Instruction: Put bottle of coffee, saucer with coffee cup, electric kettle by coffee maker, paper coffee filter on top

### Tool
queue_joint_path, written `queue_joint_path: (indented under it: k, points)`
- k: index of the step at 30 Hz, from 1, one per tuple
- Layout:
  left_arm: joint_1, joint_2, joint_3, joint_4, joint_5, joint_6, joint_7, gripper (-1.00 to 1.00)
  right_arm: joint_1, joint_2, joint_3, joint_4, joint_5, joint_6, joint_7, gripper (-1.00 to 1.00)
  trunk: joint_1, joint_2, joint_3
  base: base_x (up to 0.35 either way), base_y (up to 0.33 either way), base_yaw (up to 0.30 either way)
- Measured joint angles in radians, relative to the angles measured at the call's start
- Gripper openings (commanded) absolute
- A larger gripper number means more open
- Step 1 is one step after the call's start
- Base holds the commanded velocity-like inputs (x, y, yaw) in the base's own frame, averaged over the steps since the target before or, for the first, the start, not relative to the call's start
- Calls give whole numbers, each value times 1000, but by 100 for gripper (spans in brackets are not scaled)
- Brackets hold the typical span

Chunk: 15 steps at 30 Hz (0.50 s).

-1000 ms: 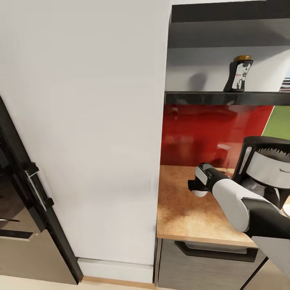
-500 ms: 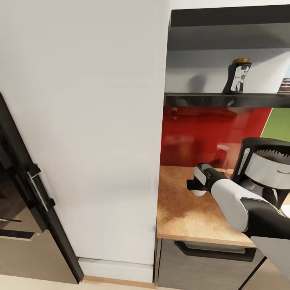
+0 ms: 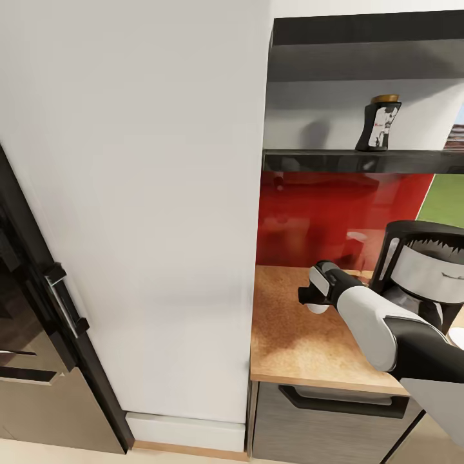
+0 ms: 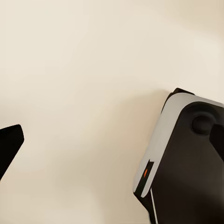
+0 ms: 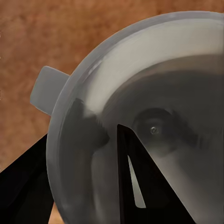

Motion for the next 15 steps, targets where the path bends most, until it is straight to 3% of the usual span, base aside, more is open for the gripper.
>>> queue_joint_path:
  k: [7,15]
  points:
    - [0,0,0,0,-1,-9,0,100,0,1,0,0,0,-5,0,-100,0,0,0,-33,0,0]
    - [0,-1,0,0,-2,-6,0,100,0,15,0,0,-2,-11,0,-100,1,0,0,-297,-2,0]
